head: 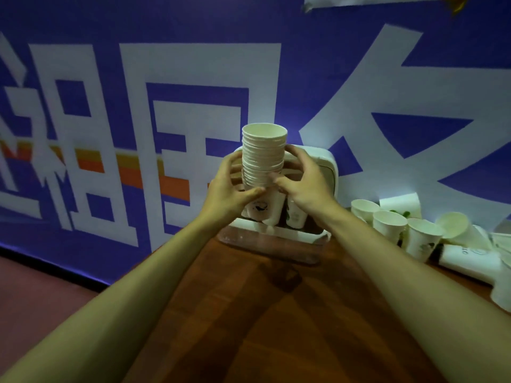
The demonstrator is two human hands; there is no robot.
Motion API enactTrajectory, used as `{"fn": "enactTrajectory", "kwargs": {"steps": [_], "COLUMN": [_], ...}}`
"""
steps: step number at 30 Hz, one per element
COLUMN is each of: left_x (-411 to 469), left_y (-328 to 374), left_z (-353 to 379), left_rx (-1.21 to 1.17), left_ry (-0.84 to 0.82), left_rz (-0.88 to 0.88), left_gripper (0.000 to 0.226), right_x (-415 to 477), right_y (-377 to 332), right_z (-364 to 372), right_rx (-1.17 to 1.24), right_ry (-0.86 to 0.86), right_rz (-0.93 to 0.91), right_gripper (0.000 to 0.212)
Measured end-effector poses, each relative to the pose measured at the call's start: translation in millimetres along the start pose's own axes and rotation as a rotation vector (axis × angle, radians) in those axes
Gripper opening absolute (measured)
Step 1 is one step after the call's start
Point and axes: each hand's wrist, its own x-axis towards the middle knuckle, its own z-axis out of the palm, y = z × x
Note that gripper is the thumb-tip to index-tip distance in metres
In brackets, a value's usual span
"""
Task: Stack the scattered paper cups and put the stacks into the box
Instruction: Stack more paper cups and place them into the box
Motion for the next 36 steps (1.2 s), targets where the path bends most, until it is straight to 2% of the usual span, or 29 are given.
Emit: {"fn": "enactTrajectory", "kwargs": {"steps": [6, 11, 15, 19, 23, 29, 32, 36], "left_x": [20.1, 19.6, 29.5, 32.7, 32.3, 24.2, 17.2, -3.2], "left_y": [-42.7, -71.0, -79.4, -83.1, -81.3, -62.0, -53.0, -27.0], "left_z": [8.2, 12.7, 16.7, 15.8, 17.2, 21.2, 21.3, 35.4], "left_rx": [0.028, 0.110, 0.244, 0.242, 0.266, 0.244, 0.301, 0.338], "left_ry": [-0.044, -0.057, -0.029, -0.010, 0.025, 0.021, 0.127, 0.280], "left_rz": [-0.110, -0.201, -0.192, -0.261, -0.289, -0.242, -0.217, -0.051], "left_gripper": [0.067, 0.042, 0.045, 0.049, 0.050, 0.051, 0.053, 0.036], "right_x": [27.4, 30.5, 35.5, 45.4, 46.2, 33.3, 16.3, -16.7], "right_y": [50.6, 81.3, 89.2, 89.6, 84.9, 73.6, 66.6, 59.6], "right_z": [27.8, 44.4, 49.3, 49.8, 51.1, 24.5, -2.1, -46.6], "right_rx": [-0.023, -0.060, -0.084, -0.180, -0.197, -0.227, -0.268, -0.344], "right_ry": [-0.018, -0.130, -0.142, -0.126, -0.205, -0.171, -0.141, -0.109], "right_rz": [0.080, 0.171, 0.178, 0.153, 0.181, 0.241, 0.246, 0.225], "right_gripper": [0.053, 0.047, 0.049, 0.047, 0.047, 0.052, 0.041, 0.024]}}
